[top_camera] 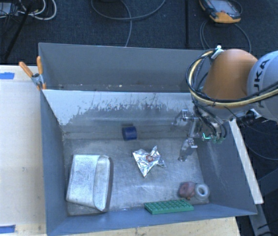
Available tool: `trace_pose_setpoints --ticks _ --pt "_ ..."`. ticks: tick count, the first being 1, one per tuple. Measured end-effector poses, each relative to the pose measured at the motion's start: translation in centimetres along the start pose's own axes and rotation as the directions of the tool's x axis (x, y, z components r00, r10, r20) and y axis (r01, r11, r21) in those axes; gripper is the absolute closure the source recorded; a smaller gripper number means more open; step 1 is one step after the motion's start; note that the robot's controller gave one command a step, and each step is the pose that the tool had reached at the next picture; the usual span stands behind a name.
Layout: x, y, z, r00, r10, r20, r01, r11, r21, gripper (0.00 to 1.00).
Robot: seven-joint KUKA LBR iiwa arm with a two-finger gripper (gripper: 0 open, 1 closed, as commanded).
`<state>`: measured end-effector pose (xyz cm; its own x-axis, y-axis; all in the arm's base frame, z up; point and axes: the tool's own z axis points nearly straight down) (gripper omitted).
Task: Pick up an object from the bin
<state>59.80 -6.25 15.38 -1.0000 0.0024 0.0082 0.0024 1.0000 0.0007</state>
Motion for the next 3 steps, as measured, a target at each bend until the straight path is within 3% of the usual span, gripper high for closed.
trace_pose_setpoints --ticks 1,2,3 --pt "4.0 7.3 8.2 0.972 -0.236 0.009 0.236 0.972 0.003 0.00" --pt "3.8 7.3 7.9 0.971 -0.237 0.015 0.237 0.971 0.004 1.00" --pt "5.3 0.4 -10.0 0.936 -0.350 0.015 0.350 0.937 0.008 1.00"
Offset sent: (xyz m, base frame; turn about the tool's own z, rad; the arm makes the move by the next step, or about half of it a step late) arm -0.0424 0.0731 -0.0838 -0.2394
